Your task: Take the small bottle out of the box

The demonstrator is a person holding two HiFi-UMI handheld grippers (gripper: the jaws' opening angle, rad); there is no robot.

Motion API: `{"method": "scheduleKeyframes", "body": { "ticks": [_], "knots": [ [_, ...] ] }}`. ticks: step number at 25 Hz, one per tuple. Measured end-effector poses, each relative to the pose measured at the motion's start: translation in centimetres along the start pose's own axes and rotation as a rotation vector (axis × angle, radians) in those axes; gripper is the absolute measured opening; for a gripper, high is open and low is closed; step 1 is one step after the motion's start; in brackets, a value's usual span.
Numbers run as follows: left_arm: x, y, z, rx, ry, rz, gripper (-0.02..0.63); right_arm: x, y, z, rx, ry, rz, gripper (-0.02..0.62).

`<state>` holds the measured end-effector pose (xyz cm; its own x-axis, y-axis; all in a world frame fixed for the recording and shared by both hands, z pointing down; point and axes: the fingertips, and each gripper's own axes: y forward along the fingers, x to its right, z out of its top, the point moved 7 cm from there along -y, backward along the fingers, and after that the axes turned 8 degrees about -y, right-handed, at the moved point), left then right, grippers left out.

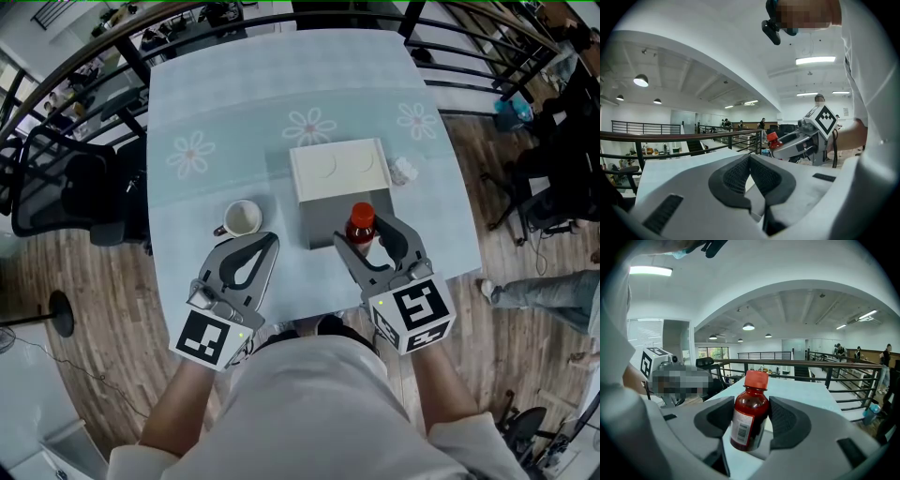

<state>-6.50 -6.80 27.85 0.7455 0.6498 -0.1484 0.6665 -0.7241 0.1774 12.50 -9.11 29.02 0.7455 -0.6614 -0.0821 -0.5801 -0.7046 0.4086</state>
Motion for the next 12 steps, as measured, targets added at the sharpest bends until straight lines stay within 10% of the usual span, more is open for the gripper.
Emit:
{"method": "scheduleKeyframes", "body": {
  "ticks": [12],
  "knots": [
    [-0.07, 0.44, -0.09, -0.002, -0.005, 0.001, 0.020, 0.20, 0.23, -0.23, -0.004, -0.006, 0.001, 0.245]
  ]
}}
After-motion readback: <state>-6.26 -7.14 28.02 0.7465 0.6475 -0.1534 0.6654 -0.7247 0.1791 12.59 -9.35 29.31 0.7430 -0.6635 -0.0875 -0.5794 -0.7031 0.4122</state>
